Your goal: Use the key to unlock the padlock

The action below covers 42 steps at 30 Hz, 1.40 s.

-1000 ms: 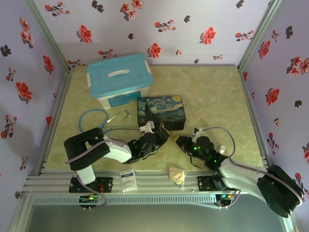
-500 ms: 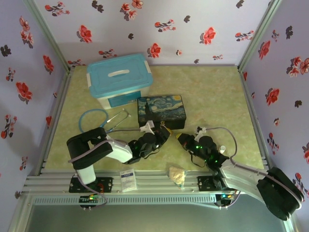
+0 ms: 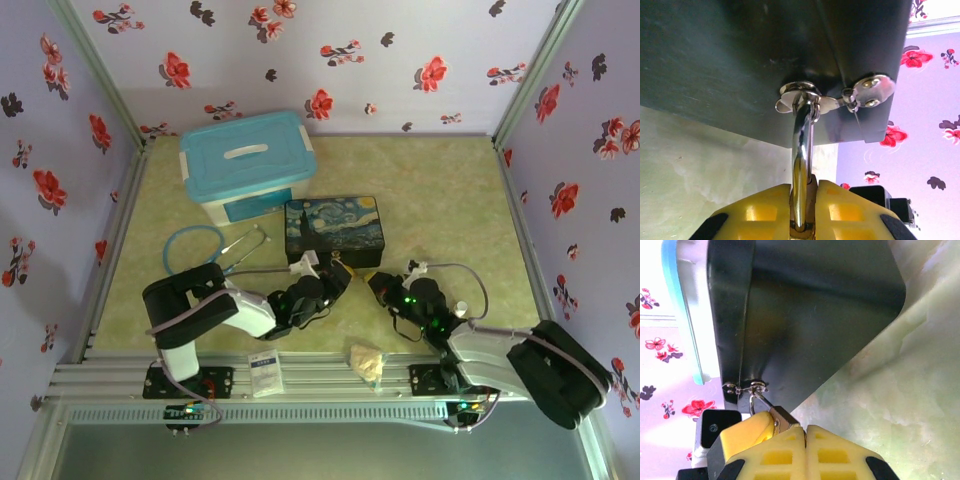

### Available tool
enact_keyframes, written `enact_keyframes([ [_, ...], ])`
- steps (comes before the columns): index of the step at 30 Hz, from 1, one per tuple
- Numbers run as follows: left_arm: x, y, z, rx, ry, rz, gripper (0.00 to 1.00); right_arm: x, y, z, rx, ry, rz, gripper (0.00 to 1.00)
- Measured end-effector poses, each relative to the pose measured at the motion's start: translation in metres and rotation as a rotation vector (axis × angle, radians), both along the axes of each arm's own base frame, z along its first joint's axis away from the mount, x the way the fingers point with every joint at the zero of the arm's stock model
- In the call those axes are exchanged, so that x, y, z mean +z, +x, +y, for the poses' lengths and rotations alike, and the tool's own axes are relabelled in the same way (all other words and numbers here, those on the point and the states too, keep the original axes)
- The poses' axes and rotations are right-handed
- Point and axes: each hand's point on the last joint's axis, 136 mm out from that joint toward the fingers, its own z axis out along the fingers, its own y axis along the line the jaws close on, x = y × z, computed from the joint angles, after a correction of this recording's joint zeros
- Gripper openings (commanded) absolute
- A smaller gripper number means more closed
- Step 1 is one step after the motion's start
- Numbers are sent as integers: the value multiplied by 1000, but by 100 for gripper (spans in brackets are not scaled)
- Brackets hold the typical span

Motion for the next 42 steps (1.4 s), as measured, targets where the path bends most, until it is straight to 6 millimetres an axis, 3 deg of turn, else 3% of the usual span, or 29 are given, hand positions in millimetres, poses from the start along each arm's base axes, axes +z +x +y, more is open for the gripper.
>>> enact_keyframes([
  [6,-1,4,-9,22,-46,16,0,5,-1,-8,-77,-6,-6,0],
  [18,-6,9,-8,74,-67,35,0,-9,-3,-2,-140,-21,25,0],
  [27,-1,12,-8,92,-91,28,0,-2,-4,1,-151,-28,-4,0],
  [36,1,10,-11,80,-105,36,0,4,4,-8,-98,-76,0,0],
  [42,-3,7,-14,59,-102,42,0,-6,6,-12,-72,-81,46,0],
])
